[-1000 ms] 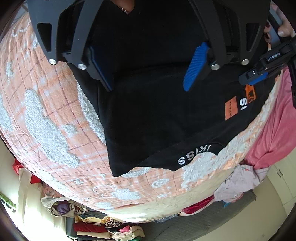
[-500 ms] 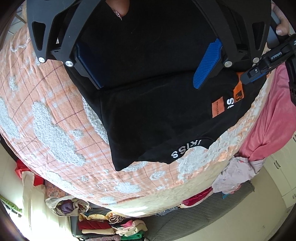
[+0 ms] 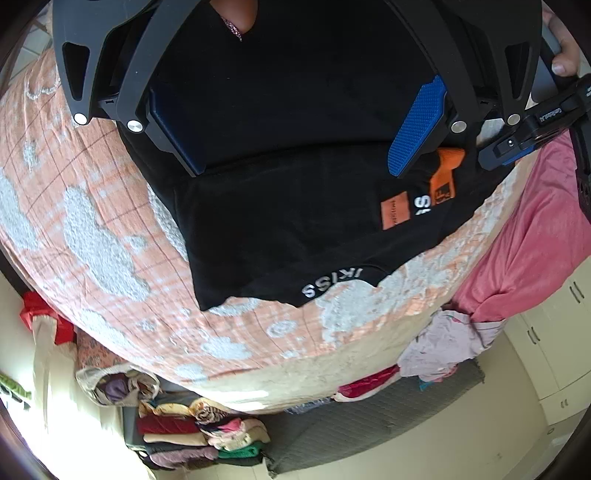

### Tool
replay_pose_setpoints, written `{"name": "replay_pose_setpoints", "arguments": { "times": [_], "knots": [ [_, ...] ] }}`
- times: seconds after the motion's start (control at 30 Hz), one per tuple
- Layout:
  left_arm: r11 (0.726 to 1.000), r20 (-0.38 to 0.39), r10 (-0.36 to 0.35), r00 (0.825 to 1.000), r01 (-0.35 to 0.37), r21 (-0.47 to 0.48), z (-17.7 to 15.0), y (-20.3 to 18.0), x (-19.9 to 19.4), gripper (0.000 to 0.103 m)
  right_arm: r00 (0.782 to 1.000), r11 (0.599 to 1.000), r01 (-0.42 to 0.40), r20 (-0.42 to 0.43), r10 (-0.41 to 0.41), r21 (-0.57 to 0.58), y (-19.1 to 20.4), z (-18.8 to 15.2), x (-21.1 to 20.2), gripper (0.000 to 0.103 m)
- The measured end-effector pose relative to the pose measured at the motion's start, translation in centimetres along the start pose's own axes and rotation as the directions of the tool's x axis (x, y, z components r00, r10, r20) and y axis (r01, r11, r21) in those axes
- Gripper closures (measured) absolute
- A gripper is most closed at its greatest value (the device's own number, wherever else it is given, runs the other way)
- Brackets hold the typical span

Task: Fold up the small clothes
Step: 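Lay the sleeve on the chest and open the right tool, then move the left tool to the other orange cuff and grasp it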

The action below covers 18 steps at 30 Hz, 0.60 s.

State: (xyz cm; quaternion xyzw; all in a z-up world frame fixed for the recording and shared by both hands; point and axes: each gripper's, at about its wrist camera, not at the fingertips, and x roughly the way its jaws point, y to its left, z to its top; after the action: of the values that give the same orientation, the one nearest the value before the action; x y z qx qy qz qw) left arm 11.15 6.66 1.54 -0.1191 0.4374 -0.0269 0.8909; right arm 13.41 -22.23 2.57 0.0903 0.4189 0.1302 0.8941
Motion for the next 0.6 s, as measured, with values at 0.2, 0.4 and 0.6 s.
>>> {"name": "replay_pose_setpoints", "arguments": {
  "times": [0.2, 0.4, 0.6],
  "knots": [
    [1.000, 0.027, 0.014, 1.000, -0.013, -0.020, -0.2, 1.1, -1.5, 0.009, 0.999, 0.999, -0.022, 0.025, 0.023, -0.035, 1.8, 0.3, -1.0, 0.005],
    [0.999, 0.047, 0.035, 0.998, -0.033, -0.042, -0.3, 2.4, -2.6, 0.010, 0.998, 0.996, -0.045, 0.036, 0.048, -0.076, 4.0, 0.6, -1.3, 0.005],
    [0.996, 0.067, 0.059, 0.996, -0.054, -0.072, -0.3, 4.2, -3.8, 0.009, 0.996, 0.990, -0.076, 0.037, 0.081, -0.120, 6.4, 0.9, -1.2, 0.005]
  ]
}}
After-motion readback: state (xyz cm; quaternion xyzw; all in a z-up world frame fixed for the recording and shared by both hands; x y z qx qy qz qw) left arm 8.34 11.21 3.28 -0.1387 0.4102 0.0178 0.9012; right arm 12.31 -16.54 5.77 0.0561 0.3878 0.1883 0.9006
